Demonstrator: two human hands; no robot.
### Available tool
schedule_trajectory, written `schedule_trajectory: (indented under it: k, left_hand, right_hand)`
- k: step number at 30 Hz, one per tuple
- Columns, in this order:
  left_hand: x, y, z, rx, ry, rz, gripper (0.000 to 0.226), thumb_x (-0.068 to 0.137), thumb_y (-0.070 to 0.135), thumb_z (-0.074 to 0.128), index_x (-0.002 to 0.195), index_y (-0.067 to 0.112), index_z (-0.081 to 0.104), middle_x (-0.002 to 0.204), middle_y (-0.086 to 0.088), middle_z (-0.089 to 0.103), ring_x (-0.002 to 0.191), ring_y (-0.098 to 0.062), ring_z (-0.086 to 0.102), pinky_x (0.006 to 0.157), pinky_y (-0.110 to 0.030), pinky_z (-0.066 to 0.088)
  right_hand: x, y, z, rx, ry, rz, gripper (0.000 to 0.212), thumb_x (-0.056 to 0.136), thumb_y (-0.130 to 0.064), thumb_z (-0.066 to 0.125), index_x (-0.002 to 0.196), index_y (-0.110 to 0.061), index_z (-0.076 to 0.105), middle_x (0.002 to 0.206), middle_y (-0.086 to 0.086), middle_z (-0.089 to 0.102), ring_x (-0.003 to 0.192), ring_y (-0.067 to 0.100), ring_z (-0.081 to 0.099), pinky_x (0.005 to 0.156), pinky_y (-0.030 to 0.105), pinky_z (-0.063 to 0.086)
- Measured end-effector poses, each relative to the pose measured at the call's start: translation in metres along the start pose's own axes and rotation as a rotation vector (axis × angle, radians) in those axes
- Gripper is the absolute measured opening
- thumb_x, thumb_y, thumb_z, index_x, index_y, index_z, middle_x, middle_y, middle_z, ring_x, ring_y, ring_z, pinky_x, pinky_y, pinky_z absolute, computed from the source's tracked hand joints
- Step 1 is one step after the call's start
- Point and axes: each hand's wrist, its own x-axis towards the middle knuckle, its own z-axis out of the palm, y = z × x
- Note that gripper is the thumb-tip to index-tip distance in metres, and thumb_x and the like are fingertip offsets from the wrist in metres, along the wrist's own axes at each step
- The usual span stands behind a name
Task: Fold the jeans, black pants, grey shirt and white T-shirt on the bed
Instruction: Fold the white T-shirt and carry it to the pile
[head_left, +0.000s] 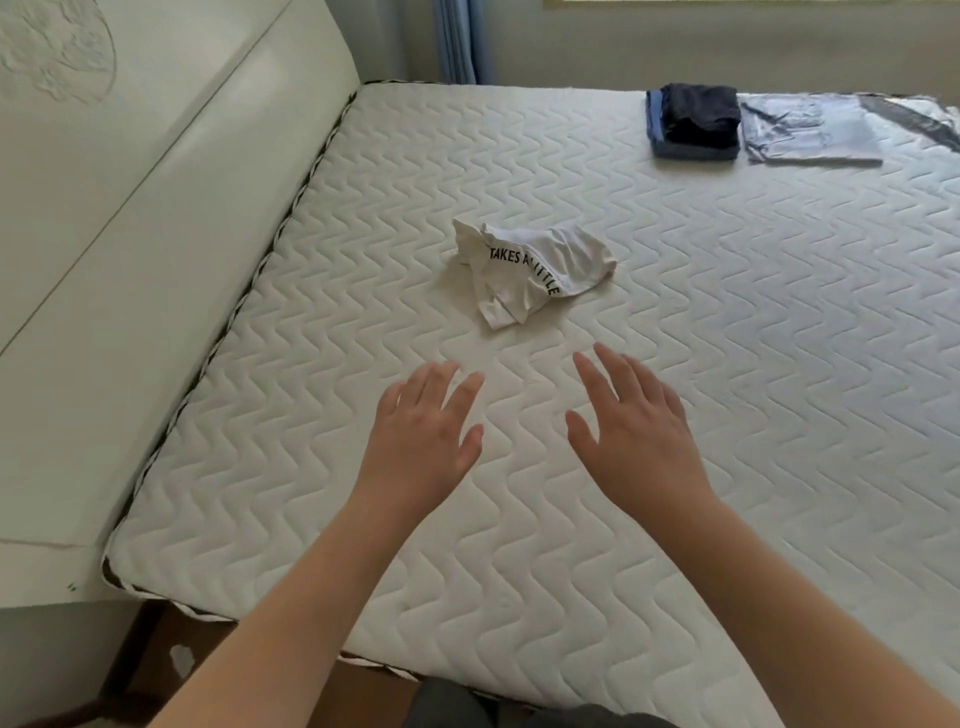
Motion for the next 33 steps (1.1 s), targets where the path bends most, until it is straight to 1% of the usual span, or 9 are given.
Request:
schedule_trajectory:
  k: [5,10,13,16,20,23,28,31,33]
  left_hand:
    - [0.06,-0.044,0.028,-0.029,0.002,0.051,0.053,0.087,0.036,0.064,0.136,0.017,0.054,0.138,-0.011,0.053,0.13,-0.031,0.048,0.101,-0.049,0.042]
    - [0.128,-0.074,0.066,-0.038,-0.052,0.088,0.056,0.091,0.039,0.057,0.142,0.018,0.047,0.143,-0.01,0.046,0.135,-0.03,0.041,0.104,-0.046,0.036]
    - [0.168,-0.083,0.095,-0.071,-0.058,0.094,0.056,0.091,0.036,0.058,0.143,0.017,0.047,0.144,-0.012,0.046,0.134,-0.032,0.041,0.105,-0.047,0.036]
    - [0.202,-0.09,0.129,-0.084,-0.066,0.097,0.056,0.091,0.033,0.059,0.143,0.016,0.047,0.143,-0.013,0.047,0.133,-0.032,0.042,0.105,-0.046,0.036]
    - [0.235,-0.103,0.189,-0.146,0.0,0.082,0.052,0.087,0.023,0.064,0.137,0.013,0.054,0.135,-0.014,0.054,0.126,-0.033,0.051,0.099,-0.048,0.043]
    - [0.254,-0.114,0.241,-0.168,-0.013,0.045,0.056,0.086,0.021,0.065,0.14,0.015,0.051,0.139,-0.014,0.052,0.13,-0.033,0.048,0.101,-0.049,0.043]
    - [0.286,-0.126,0.338,-0.17,-0.132,-0.013,0.066,0.092,0.03,0.053,0.153,0.023,0.028,0.156,-0.008,0.032,0.144,-0.026,0.028,0.113,-0.042,0.028]
    - [0.32,-0.134,0.394,-0.152,-0.189,-0.012,0.071,0.095,0.037,0.047,0.156,0.025,0.012,0.163,-0.003,0.009,0.15,-0.021,0.009,0.119,-0.04,0.017]
    - [0.346,-0.143,0.428,-0.105,-0.269,0.002,0.08,0.094,0.045,0.045,0.155,0.029,-0.004,0.164,0.0,-0.009,0.15,-0.019,-0.006,0.121,-0.04,0.009]
  right_hand:
    - [0.056,-0.007,0.012,-0.03,-0.034,0.058,0.061,0.099,-0.047,0.034,0.154,-0.031,0.012,0.163,-0.005,0.009,0.148,0.017,0.008,0.118,0.036,0.011]
    - [0.119,-0.004,0.03,-0.058,-0.029,0.067,0.063,0.099,-0.047,0.033,0.155,-0.03,0.01,0.163,-0.005,0.009,0.148,0.016,0.008,0.117,0.036,0.013]
    - [0.158,0.0,0.049,-0.051,-0.023,0.058,0.063,0.099,-0.045,0.036,0.155,-0.029,0.012,0.163,-0.005,0.01,0.148,0.017,0.009,0.117,0.035,0.012]
    - [0.199,0.008,0.079,-0.048,-0.011,0.033,0.062,0.099,-0.041,0.039,0.155,-0.027,0.016,0.162,-0.003,0.013,0.148,0.018,0.009,0.118,0.035,0.009]
    - [0.251,0.025,0.13,-0.053,0.011,0.006,0.062,0.097,-0.035,0.048,0.153,-0.024,0.024,0.161,-0.001,0.019,0.149,0.02,0.011,0.118,0.033,0.005]
    - [0.291,0.037,0.178,-0.045,-0.012,-0.013,0.064,0.097,-0.036,0.046,0.154,-0.024,0.02,0.163,-0.002,0.013,0.15,0.019,0.005,0.12,0.037,0.008]
    - [0.372,0.049,0.264,-0.033,-0.087,-0.032,0.068,0.098,-0.037,0.04,0.156,-0.026,0.005,0.164,-0.004,-0.003,0.149,0.014,-0.007,0.119,0.033,-0.002]
    - [0.414,0.059,0.315,-0.006,-0.124,-0.016,0.072,0.098,-0.034,0.038,0.155,-0.025,-0.006,0.163,-0.005,-0.012,0.148,0.011,-0.014,0.118,0.03,-0.007]
    - [0.434,0.071,0.349,0.027,-0.163,0.002,0.076,0.098,-0.039,0.039,0.154,-0.023,-0.01,0.162,-0.005,-0.017,0.148,0.01,-0.017,0.118,0.029,-0.009]
